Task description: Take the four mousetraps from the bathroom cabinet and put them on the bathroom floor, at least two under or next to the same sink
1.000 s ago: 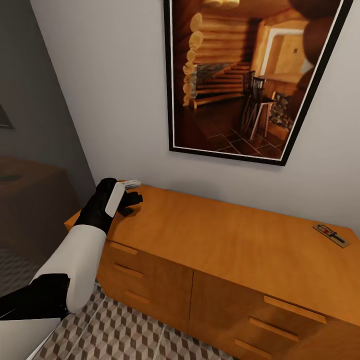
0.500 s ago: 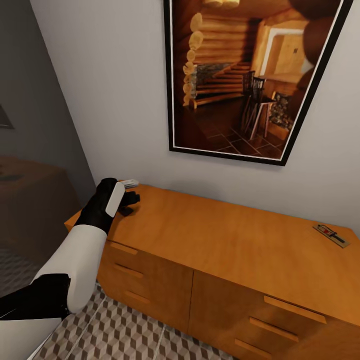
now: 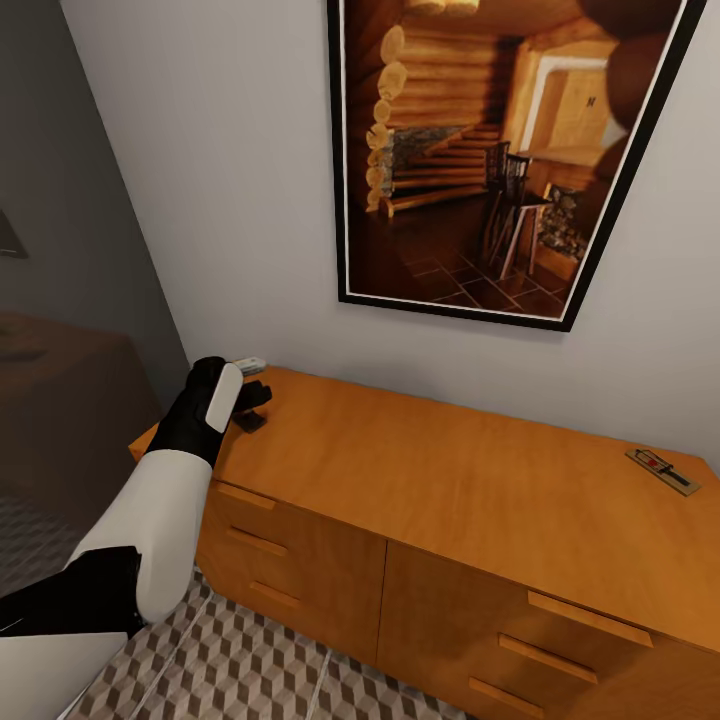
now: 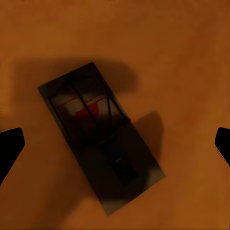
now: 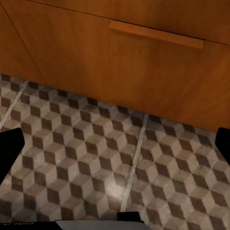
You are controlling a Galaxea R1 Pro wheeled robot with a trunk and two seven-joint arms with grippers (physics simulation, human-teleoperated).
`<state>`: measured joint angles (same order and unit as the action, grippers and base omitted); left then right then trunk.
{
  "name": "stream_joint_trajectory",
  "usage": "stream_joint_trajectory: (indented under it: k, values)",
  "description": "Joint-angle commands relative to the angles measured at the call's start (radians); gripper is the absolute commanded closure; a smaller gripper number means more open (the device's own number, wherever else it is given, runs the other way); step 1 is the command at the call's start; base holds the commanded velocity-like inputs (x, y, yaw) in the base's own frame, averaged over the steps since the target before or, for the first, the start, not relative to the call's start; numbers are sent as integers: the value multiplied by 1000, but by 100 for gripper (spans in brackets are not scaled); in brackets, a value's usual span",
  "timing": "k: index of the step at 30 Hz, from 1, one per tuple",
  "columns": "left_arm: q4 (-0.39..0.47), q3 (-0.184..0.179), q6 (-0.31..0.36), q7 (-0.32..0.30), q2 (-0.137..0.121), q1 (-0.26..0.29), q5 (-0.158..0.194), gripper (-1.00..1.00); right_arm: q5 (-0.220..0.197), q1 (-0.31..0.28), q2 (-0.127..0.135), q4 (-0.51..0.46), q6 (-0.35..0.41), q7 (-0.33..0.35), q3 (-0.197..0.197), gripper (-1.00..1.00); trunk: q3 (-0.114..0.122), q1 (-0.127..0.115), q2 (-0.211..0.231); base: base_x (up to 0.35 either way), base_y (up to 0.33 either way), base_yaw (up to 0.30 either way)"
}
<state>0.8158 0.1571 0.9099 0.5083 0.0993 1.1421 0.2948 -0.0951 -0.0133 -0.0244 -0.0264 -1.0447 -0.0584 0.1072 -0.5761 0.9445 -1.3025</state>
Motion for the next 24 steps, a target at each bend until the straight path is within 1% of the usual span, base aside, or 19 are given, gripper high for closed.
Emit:
stream_joint_trajectory:
  k: [1,18,22,24]
  values:
    - [1,4,0,9,1,1,11,-100,-9,-1,0,1,-2,-3,9,-100,-1,0,-1,0,0,0]
    - [1,13,-10,11,2,1,10,-100,-9,-1,0,1,-2,-3,9,-100,-1,0,-1,0,0,0]
    - [0,42,-30,17,4,1,10,-100,-9,-1,0,1,-2,-3,9,-100,-1,0,-1,0,0,0]
    - [-3,60,-52,40,9,1,10,-100,-9,-1,0,1,-2,-3,9,-100,-1,0,-1,0,0,0]
